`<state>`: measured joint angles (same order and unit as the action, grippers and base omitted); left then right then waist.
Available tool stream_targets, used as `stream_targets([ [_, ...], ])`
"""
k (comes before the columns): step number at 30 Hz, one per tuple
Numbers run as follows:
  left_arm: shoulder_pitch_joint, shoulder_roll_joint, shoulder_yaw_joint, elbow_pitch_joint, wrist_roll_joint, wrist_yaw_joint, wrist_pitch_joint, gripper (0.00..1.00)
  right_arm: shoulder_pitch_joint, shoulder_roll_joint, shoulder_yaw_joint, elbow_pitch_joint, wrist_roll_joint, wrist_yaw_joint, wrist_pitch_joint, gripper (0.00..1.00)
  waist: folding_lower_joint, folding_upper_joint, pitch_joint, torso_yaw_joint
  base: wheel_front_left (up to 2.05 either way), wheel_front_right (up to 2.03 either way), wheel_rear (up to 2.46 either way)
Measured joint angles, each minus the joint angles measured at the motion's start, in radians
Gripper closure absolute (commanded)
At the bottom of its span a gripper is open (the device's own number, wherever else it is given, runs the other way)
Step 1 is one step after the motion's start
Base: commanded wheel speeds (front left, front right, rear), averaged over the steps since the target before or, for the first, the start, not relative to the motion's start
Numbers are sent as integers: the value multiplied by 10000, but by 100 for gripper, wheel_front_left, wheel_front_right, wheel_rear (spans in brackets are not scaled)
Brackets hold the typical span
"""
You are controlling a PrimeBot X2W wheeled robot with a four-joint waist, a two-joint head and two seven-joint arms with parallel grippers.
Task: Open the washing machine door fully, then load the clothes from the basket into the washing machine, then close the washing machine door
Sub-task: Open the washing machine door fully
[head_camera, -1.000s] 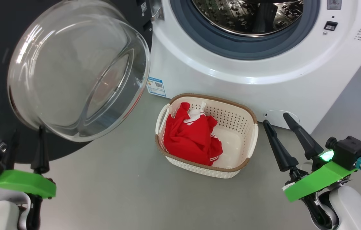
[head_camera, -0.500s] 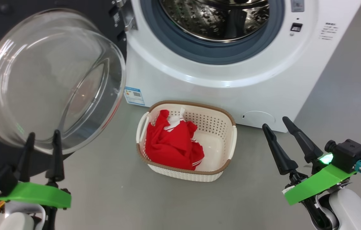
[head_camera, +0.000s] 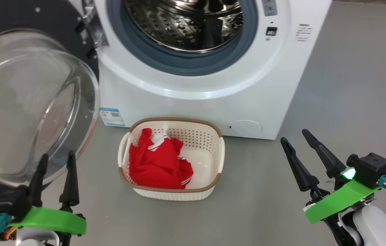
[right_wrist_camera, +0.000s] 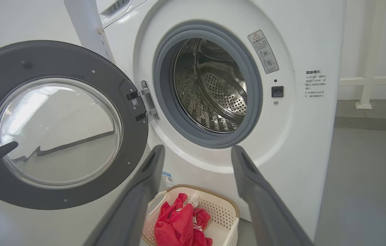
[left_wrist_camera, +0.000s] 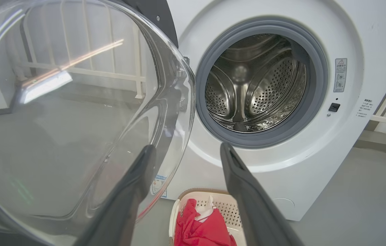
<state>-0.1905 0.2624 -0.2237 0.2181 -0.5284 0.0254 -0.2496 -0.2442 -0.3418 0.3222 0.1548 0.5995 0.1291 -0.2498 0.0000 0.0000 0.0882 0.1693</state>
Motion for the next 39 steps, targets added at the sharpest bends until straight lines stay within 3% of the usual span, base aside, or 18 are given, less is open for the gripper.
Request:
stream_targets([
  [21, 627, -454, 623, -405, 846, -48, -29, 0, 5, 8, -458, 10, -443, 0, 0, 0, 1, 0, -158, -1778, 0, 0, 0],
  [39, 1048, -1037, 1145, -504, 1459, -493, -29, 0, 221, 0, -897, -17, -541, 0, 0, 0, 0, 0, -347, -2040, 0, 0, 0],
])
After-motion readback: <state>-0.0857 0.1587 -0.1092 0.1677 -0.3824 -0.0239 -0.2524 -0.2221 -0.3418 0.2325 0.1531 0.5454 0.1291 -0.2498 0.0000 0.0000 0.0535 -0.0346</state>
